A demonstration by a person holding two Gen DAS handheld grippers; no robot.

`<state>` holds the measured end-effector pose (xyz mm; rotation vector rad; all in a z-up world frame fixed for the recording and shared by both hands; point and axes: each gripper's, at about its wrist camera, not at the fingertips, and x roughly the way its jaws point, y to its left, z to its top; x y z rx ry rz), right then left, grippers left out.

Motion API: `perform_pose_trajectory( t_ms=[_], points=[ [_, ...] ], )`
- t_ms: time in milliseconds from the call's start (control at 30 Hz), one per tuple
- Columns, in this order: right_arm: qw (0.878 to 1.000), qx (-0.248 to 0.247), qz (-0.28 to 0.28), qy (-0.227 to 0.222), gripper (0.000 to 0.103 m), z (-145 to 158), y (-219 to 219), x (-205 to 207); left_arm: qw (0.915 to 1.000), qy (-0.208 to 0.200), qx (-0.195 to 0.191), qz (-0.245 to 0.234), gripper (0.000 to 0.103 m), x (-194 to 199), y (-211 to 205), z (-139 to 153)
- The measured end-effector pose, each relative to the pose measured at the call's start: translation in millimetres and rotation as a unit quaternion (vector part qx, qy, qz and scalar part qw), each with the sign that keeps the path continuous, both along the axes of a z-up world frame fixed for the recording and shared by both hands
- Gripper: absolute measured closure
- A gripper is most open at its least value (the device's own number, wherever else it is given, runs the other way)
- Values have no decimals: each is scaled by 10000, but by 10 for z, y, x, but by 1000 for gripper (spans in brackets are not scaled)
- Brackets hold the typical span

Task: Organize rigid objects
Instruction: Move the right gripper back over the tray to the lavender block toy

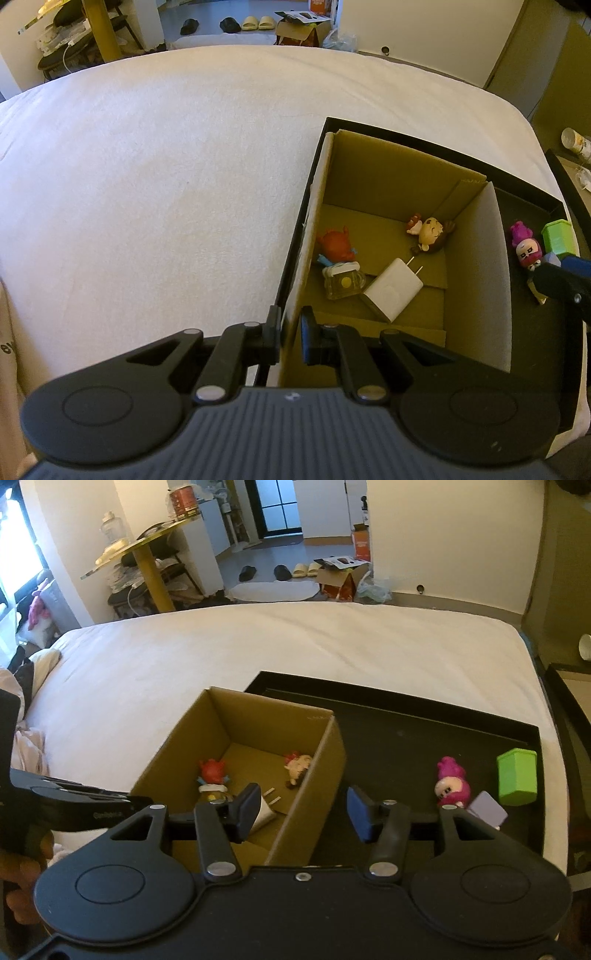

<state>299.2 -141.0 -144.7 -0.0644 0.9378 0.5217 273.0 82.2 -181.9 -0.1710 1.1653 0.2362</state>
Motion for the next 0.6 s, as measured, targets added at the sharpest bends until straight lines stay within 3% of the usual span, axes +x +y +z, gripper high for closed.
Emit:
perform_pose_trajectory(
  t_ms=[367,600],
  points=[
    [9992,-60,-387,-9,37,-136,-293,6,9998,60,194,-43,93,13,-63,-11],
    [9978,-98,-658,54,35,-267,-492,66,9992,100,378,-86,93,29,-128,-25]
  ],
)
